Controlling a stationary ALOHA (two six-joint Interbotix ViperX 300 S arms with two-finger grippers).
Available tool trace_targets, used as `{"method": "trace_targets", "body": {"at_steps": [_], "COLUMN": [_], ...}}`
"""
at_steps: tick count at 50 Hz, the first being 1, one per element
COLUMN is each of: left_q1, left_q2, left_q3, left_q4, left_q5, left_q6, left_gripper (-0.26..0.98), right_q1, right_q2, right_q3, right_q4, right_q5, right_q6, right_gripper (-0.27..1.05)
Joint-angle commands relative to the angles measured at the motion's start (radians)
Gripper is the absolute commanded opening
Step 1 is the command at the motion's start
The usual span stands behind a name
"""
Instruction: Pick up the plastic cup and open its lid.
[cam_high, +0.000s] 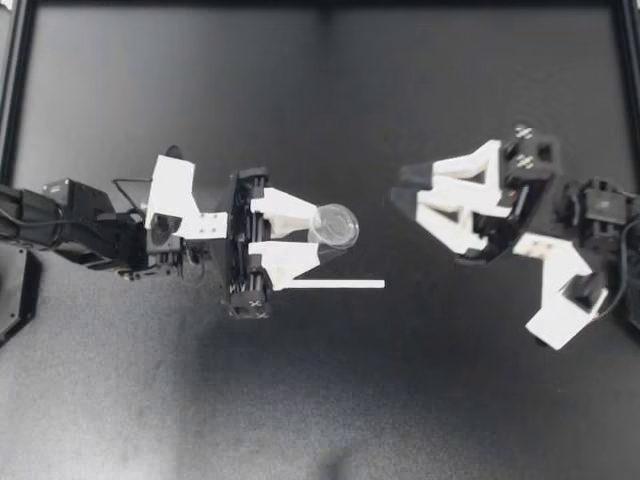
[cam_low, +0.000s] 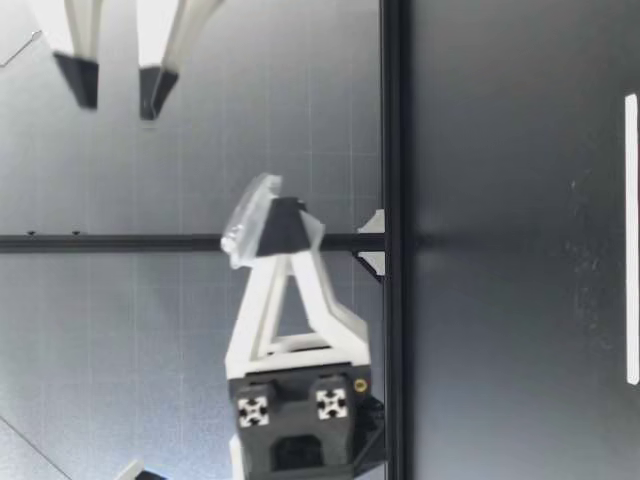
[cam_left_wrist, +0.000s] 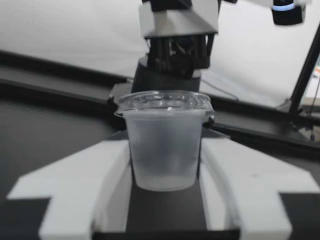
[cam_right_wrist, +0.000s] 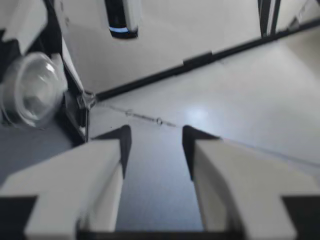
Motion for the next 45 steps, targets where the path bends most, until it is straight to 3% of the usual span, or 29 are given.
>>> {"method": "trace_targets", "body": {"at_steps": [1,30,45], "left_q1": [-0.005,-0.008,-0.008], "left_q2": [-0.025,-0.063,-0.091], "left_q3": [-0.014,-0.014,0.006], "left_q4": [0.003,0.014,0.014], "left_q5": [0.009,0.058,0.058], "left_q6": [0.008,0.087,0.123], "left_gripper": [0.20,0.20,0.20], "right_q1": [0.005,0.018,0.023], "right_q2": [-0.031,-0.026,-0.025], "right_q3": [0.009,-0.035,-0.041], "right_q4": [0.020,-0.006,-0.008], "right_q5": [0.000,0.318,0.330], "right_q6": [0.018,0.715,1.083], "right_gripper": [0.50,0.48,0.48]}}
